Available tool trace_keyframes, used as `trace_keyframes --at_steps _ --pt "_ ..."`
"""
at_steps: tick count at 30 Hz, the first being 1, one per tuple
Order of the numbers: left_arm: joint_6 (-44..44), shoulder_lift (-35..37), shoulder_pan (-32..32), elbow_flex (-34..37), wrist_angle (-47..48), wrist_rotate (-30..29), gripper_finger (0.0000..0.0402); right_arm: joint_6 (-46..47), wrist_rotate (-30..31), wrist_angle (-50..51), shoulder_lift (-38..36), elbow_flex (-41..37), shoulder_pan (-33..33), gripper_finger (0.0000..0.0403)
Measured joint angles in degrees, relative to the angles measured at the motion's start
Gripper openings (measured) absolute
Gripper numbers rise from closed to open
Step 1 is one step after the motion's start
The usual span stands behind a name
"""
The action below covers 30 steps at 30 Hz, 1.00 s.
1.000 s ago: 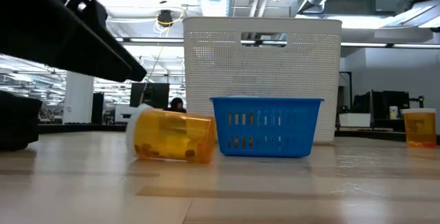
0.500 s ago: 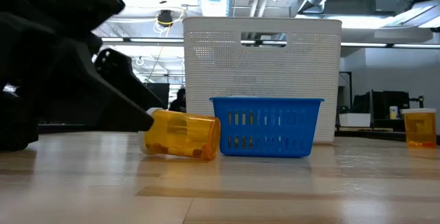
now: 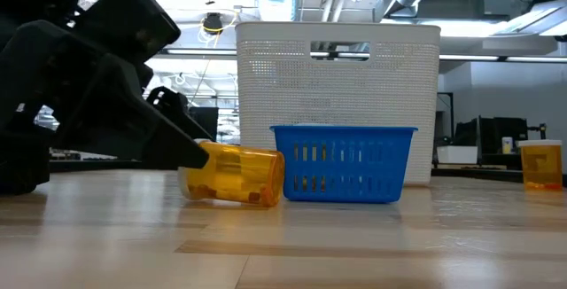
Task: Pick & place medical supplies in basket/bin
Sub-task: Put the bottom yellow pill bottle into the blue bin
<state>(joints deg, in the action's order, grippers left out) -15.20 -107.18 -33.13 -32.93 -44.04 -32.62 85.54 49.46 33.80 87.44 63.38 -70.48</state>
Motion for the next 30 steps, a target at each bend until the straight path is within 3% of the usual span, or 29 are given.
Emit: trace_keyframes --at_steps 10,30 --pt "-1.86 0.0 0.81 0.0 -0.02 4.48 0.0325 0.0 -0.1 -0.02 0.01 0.0 0.0 0.026" --pt "-3.46 0.0 0.16 -0.02 0.22 5.18 0.0193 0.02 -0.12 -0.02 0.0 0.0 0.0 0.026"
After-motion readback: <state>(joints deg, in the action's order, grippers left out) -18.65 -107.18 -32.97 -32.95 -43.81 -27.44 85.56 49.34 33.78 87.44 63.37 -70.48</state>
